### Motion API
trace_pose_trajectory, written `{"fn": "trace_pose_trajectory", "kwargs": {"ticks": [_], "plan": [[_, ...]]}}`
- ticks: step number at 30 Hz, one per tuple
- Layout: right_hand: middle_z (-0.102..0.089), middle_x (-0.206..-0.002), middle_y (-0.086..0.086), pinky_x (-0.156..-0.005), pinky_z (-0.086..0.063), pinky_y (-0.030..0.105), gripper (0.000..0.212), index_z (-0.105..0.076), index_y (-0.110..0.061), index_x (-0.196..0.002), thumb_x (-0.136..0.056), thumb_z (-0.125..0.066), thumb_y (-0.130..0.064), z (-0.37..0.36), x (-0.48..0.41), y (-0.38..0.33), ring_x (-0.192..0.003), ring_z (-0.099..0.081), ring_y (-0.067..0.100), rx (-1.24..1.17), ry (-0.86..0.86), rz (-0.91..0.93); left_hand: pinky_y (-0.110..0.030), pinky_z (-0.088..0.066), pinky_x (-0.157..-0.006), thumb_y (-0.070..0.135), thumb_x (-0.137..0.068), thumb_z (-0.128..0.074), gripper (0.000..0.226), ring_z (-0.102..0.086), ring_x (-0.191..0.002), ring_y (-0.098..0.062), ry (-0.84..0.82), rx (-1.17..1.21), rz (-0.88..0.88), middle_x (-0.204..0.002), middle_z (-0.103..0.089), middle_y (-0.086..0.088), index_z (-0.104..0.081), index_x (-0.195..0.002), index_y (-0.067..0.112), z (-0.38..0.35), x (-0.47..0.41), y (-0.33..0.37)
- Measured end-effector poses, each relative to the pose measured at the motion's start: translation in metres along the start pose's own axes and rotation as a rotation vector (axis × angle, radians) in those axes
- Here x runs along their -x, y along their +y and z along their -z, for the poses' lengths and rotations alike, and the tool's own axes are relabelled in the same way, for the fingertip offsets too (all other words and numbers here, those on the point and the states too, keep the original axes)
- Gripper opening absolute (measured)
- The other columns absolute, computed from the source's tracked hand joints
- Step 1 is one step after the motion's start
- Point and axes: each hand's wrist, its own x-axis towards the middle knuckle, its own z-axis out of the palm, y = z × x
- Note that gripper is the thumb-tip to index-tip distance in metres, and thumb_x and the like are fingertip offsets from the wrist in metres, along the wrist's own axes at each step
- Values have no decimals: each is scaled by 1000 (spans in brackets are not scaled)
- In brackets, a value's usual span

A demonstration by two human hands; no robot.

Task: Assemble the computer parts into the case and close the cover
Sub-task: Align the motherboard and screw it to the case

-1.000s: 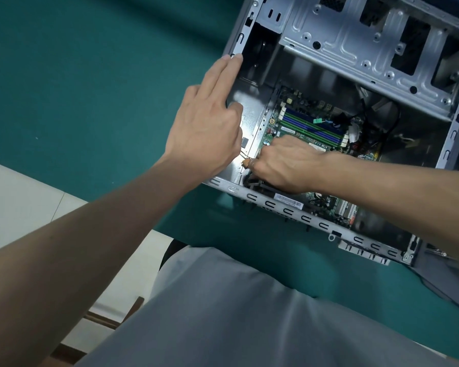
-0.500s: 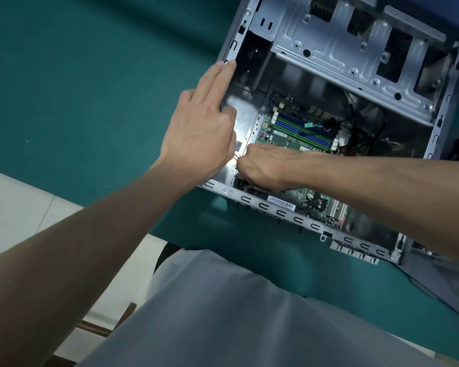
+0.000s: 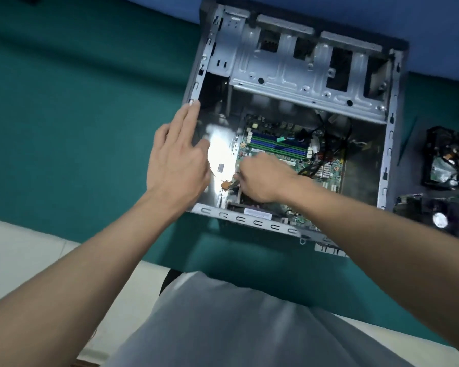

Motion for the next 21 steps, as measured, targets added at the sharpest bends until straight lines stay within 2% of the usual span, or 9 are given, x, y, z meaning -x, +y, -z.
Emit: {"fn": "trace_pose_trajectory", "kwargs": {"ticks": [1,3,5,7,9,13,16,19,21], "plan": [[-51,-69,1,-68,-52,30,34,-50,-10,-72,-100,-46,-28,5,7,10,-65,-55,20,-105,63,-30,-43,-18,-106,20,-82,-66,16,-16,-147,-29,-1,-5,19,-158,-22,-18,-69,-91,7,0,1,5],[-52,-53,-12,-49,-43,17,40,-57,-5,-74,-101,-44,-31,16,26,34,-49,-50,10,-372,184,-112,-43,-14,-109,23,-85,-63,23,-18,-146,-28,-18,49,45,-157,-24,-16,-70,-102,9,1,4,24],[-51,-42,-12,-44,-36,22,42,-57,-12,-68,-102,-42,-32,21,52,62,-37,-44,5,-703,289,-187,-43,-13,-111,27,-89,-59,28,-21,-145,-25,-55,116,21,-156,-28,-12,-68,-112,13,-1,7,54],[-51,-46,-6,-47,-33,27,37,-56,-14,-72,-103,-41,-27,19,80,89,-41,-45,10,-1085,382,-207,-42,-19,-110,29,-94,-52,30,-29,-141,-24,-89,173,-24,-152,-36,-10,-66,-117,16,-5,9,87],[-50,-51,-2,-45,-32,25,28,-58,-6,-88,-103,-39,-21,13,105,112,-43,-43,13,-1439,487,-179,-41,-28,-106,31,-97,-46,31,-40,-134,-25,-110,203,-69,-145,-46,-9,-67,-115,16,-9,10,119],[-50,-60,0,-45,-39,22,15,-55,-7,-93,-98,-44,-17,-3,150,151,-48,-45,13,-2096,630,8,-38,-39,-96,35,-100,-39,33,-57,-111,-19,-118,161,-199,-121,-64,0,-68,-108,20,-16,9,169],[-59,-73,3,-51,-46,24,5,-50,-12,-95,-94,-45,-13,-23,168,177,-56,-53,14,-2227,628,76,-38,-42,-94,40,-102,-33,39,-63,-94,-16,-215,163,-172,-102,-68,4,-67,-104,22,-20,2,180],[-62,-82,8,-56,-51,26,22,-53,-7,-113,-94,-43,-5,-41,169,198,-59,-57,15,-2280,645,27,-43,-53,-86,44,-101,-32,42,-61,-60,-12,-308,238,-58,-65,-61,6,-67,-100,20,-21,-8,182],[-63,-83,11,-61,-54,28,24,-54,-3,-116,-96,-40,0,-50,165,210,-62,-60,18,-2270,656,-42,-38,-56,-73,47,-101,-33,43,-59,-52,-11,-343,228,-17,-57,-58,6,-67,-98,22,-22,-11,184]]}}
